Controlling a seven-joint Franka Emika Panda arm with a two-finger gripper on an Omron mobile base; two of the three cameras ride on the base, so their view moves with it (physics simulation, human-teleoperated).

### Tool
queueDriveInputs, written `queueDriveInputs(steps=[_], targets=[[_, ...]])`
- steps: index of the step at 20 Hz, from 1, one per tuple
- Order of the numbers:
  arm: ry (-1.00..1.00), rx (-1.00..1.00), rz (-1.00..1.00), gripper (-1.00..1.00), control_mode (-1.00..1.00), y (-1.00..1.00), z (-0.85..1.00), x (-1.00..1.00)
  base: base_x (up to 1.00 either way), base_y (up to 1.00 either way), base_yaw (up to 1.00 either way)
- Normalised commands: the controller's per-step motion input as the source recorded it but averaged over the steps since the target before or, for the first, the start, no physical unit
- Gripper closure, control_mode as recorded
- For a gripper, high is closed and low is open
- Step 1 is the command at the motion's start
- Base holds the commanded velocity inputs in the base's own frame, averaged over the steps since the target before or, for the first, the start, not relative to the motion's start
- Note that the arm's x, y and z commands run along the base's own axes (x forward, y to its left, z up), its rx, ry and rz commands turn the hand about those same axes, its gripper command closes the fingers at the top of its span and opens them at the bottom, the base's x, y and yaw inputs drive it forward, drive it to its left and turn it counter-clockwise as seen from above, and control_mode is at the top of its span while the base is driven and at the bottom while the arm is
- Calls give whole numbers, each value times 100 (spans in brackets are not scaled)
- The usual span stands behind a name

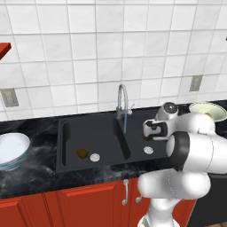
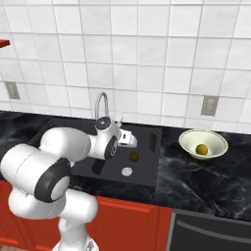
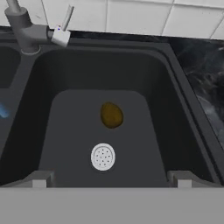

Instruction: Pick the avocados from the sink and place them in one bowl. Place the orange in the other bowl. Then turn off the sink faucet.

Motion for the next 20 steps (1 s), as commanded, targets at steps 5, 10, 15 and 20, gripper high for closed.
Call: queueDriveInputs(steps=[5, 10, 15, 20], targets=[[6, 0, 9, -100, -100, 1, -15, 38, 0, 0, 0], [2, 0, 10, -100, -100, -1, -14, 33, 0, 0, 0], [1, 0, 9, -100, -100, -5, -16, 30, 0, 0, 0], [0, 0, 3, -100, -100, -17, -17, 25, 0, 0, 0]])
